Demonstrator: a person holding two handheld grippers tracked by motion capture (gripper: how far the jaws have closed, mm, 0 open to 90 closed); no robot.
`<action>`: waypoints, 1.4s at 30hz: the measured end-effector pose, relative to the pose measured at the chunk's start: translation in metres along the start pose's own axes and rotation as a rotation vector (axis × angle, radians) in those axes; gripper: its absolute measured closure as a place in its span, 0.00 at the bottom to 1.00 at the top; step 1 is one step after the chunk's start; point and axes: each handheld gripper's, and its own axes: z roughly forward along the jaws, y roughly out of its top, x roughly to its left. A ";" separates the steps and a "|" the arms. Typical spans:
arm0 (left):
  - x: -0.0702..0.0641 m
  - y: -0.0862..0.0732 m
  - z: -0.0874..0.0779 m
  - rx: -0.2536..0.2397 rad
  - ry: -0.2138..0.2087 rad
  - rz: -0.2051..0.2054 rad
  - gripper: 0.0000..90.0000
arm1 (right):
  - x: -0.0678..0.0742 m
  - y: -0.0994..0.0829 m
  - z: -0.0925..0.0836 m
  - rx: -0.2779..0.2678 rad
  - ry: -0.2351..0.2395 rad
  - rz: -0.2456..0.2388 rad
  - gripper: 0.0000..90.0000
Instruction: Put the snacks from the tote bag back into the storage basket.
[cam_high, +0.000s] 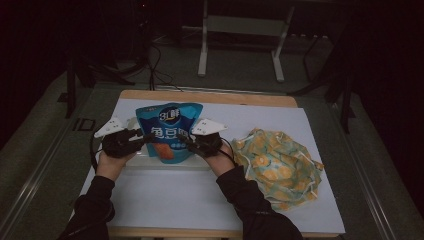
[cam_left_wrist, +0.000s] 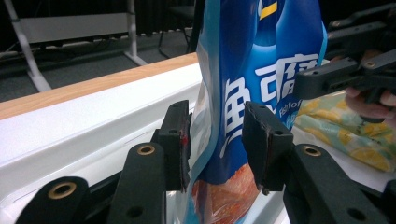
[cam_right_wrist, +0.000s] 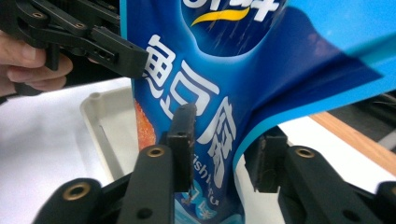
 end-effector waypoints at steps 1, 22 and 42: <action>-0.001 0.000 -0.001 0.003 0.000 0.002 0.63 | 0.000 0.001 -0.001 -0.001 0.001 -0.004 0.67; -0.017 0.003 -0.022 0.024 -0.014 -0.036 0.14 | -0.013 0.009 -0.035 0.072 0.057 0.118 0.19; -0.054 -0.018 -0.047 0.021 -0.057 -0.086 0.15 | -0.025 -0.009 -0.098 0.089 0.014 0.084 0.19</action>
